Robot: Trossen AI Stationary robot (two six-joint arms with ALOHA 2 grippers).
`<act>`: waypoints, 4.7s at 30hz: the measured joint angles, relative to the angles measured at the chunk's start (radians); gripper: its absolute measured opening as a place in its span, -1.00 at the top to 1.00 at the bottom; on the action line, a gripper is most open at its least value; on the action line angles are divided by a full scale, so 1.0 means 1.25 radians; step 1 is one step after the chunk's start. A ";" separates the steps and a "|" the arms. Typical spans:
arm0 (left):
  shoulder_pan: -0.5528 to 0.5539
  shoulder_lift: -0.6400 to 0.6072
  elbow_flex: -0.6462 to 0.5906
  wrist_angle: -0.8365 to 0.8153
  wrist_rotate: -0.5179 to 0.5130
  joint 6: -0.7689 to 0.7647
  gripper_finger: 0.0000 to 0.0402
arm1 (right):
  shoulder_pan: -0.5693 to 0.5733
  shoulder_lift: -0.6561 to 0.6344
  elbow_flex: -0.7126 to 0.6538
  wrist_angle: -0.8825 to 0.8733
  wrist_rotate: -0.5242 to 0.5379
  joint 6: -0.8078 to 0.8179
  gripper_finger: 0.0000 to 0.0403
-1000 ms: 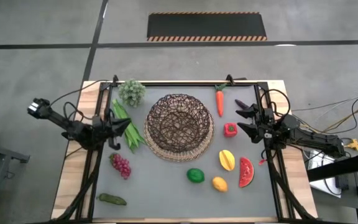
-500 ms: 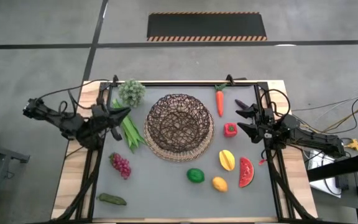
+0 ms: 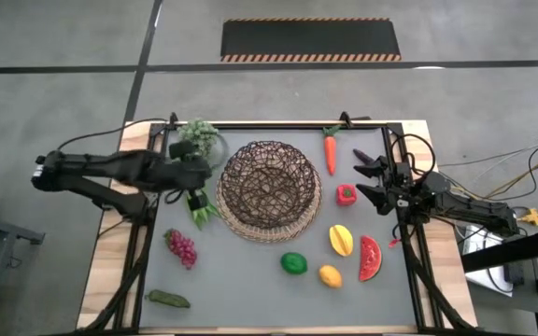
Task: Build produce basket
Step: Put the green leaf lettuce into the basket
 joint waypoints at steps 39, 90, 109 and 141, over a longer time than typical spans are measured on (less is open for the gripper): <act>0.199 0.190 -0.287 -0.055 0.051 0.546 -0.33 | 0.000 0.000 0.000 0.000 0.000 0.000 -0.62; 0.198 0.076 -0.217 0.036 -0.123 0.234 0.95 | 0.000 0.000 0.000 0.001 0.000 0.000 -0.62; 0.198 -0.118 -0.033 0.324 0.097 -0.086 0.96 | 0.000 0.000 0.000 0.007 0.000 0.000 -0.62; 0.232 0.163 -0.325 0.960 0.180 -0.497 0.66 | 0.000 0.000 0.000 0.006 0.062 0.000 -0.62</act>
